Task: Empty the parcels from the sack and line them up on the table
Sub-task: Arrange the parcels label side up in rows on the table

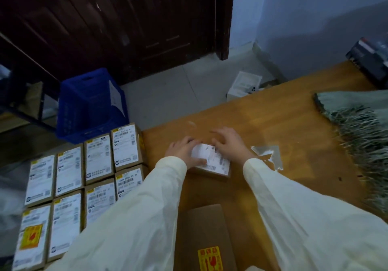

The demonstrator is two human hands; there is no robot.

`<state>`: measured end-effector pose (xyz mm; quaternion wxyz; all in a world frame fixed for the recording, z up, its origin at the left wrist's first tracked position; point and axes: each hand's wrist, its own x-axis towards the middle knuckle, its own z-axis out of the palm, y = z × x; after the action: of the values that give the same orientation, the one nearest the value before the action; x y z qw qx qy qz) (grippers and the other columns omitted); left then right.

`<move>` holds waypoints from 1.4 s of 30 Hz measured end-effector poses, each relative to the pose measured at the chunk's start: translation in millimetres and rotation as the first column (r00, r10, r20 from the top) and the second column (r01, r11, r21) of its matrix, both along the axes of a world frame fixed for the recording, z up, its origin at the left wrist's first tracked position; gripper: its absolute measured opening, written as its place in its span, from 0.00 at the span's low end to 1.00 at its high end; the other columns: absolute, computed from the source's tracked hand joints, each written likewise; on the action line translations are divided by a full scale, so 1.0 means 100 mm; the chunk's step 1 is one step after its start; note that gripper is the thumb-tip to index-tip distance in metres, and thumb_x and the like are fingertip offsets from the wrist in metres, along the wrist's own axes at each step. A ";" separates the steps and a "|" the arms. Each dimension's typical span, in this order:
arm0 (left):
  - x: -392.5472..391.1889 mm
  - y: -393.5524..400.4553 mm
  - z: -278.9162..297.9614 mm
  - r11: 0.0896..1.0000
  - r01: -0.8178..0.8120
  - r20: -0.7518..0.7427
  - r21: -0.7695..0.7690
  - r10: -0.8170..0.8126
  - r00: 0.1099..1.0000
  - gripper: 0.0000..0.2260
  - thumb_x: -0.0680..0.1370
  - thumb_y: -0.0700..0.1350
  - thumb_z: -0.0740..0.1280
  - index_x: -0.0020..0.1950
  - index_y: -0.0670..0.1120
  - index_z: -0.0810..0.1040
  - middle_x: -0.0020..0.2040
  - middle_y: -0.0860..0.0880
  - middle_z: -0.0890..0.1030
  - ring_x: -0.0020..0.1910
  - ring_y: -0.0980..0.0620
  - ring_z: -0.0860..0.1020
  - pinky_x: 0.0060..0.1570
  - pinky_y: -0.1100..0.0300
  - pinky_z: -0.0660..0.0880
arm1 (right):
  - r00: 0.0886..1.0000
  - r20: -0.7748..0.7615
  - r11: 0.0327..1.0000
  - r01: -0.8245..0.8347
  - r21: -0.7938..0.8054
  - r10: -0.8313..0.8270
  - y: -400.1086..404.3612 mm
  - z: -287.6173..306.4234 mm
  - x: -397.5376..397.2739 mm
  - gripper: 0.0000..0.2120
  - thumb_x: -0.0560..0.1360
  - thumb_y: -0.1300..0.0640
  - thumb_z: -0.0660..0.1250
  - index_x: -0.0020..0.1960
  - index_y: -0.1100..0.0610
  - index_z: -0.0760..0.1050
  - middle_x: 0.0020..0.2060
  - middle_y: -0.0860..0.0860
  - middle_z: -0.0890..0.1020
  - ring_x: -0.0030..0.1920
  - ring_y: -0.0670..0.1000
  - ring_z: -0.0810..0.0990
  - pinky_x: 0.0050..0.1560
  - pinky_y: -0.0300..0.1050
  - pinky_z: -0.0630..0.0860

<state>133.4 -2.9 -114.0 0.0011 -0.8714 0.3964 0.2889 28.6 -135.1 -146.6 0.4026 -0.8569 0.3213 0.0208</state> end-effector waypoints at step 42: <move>0.78 0.58 0.02 0.811 -0.433 0.293 -0.393 0.556 0.778 0.23 0.81 0.52 0.52 0.63 0.34 0.67 0.58 0.30 0.73 0.57 0.31 0.72 0.54 0.39 0.70 | 0.773 0.091 0.689 0.497 0.527 -0.628 1.04 0.67 0.75 0.13 0.79 0.59 0.53 0.43 0.61 0.73 0.49 0.62 0.78 0.50 0.57 0.76 0.52 0.48 0.70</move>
<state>211.1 54.6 -112.2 -0.1298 -0.9743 0.1811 0.0329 103.8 -30.7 -79.2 0.6247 -0.5842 0.4984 -0.1414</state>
